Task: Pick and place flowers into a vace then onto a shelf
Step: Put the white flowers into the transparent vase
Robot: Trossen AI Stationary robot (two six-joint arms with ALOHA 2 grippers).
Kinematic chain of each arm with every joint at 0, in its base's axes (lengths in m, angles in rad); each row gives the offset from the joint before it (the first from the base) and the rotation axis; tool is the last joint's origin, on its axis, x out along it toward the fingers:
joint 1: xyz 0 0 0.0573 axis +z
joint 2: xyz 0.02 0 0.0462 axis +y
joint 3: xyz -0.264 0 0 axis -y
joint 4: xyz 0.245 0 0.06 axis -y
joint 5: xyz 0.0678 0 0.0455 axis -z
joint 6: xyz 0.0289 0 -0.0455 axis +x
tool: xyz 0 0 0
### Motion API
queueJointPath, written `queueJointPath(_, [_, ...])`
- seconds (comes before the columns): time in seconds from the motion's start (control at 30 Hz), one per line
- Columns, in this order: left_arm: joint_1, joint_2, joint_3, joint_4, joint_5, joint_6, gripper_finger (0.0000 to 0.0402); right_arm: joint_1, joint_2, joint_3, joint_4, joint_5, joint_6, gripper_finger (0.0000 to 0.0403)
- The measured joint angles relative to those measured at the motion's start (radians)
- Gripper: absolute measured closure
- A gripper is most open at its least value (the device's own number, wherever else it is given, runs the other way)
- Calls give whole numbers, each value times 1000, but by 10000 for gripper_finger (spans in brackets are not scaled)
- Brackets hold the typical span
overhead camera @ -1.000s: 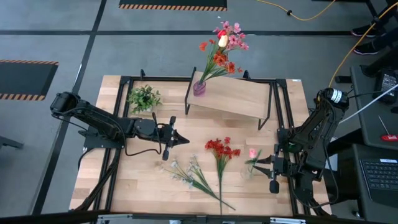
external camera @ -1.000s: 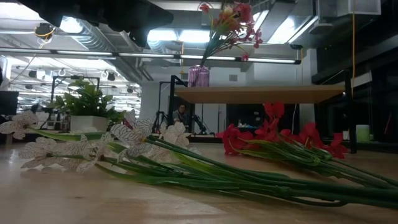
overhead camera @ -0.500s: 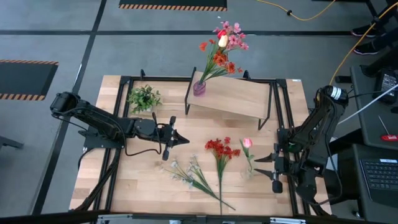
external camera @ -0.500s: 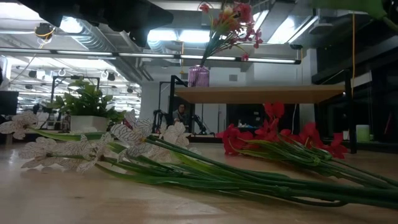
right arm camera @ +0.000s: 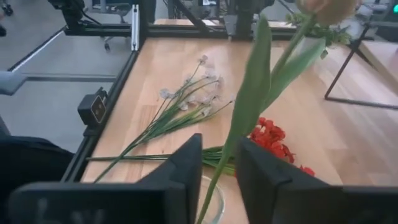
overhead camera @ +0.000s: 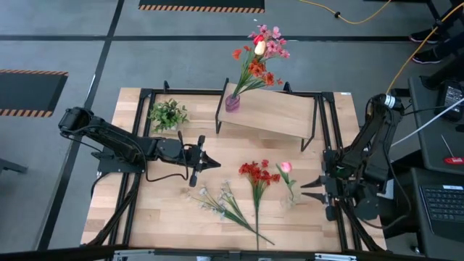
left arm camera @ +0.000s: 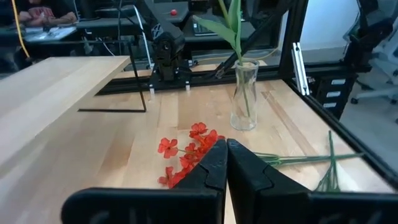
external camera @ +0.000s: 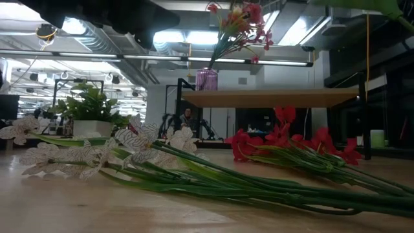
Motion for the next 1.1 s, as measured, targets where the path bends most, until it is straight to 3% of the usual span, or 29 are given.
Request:
queueJointPath(0.2, [-2,0,0,-4,-42,49,398,0,-3,0,43,-1,-89,394])
queueJointPath(0.43, [-28,0,0,-11,-37,40,398,0,0,0,223,0,-289,397])
queueJointPath(0.7, [-116,0,10,-51,-109,33,398,-23,90,1,348,-1,-326,400])
queueJointPath(1.1, [-222,28,151,-368,-160,-126,398,-108,292,1,759,-112,-555,400])
